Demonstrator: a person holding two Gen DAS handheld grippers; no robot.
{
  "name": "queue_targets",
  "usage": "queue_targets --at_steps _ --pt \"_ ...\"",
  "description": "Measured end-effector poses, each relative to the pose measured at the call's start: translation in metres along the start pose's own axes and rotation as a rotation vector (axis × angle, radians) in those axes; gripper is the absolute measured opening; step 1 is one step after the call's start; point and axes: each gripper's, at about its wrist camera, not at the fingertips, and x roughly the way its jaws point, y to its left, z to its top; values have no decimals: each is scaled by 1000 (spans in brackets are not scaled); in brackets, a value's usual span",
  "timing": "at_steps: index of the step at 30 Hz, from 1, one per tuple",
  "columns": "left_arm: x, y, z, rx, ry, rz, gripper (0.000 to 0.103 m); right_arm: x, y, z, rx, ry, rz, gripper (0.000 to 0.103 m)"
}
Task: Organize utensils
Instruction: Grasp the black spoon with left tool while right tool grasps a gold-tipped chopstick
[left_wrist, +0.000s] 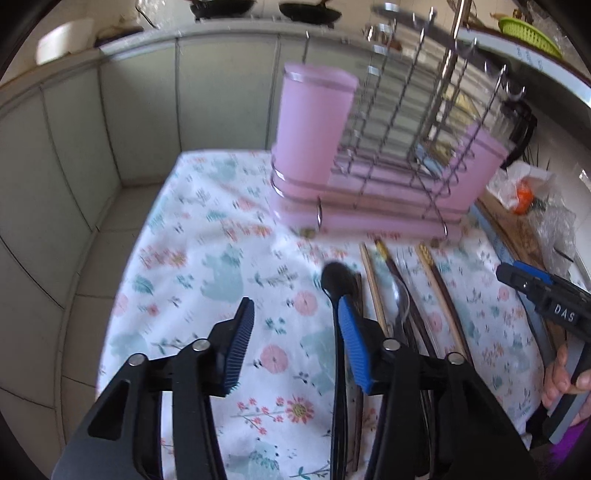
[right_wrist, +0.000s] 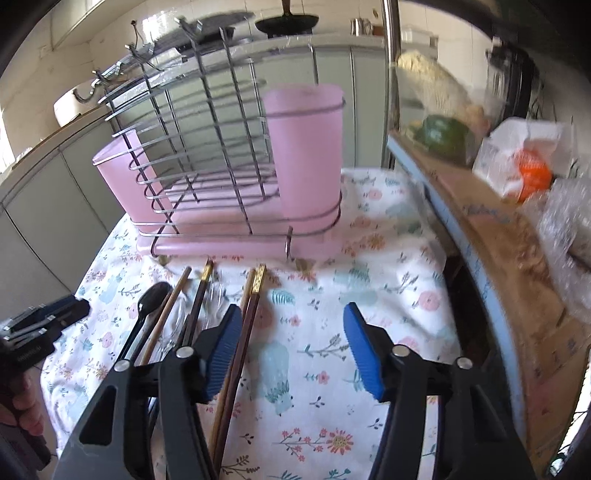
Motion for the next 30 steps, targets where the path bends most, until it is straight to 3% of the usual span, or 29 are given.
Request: queue_targets --at_steps 7,17,30 --pt "28 -18 -1 50 114 -46 32 7 -12 -5 40 38 32 42" --pt "59 -39 5 143 183 1 27 11 -24 -8 80 66 60 38" --pt "73 -32 7 100 230 10 24 17 -26 -9 86 74 70 38"
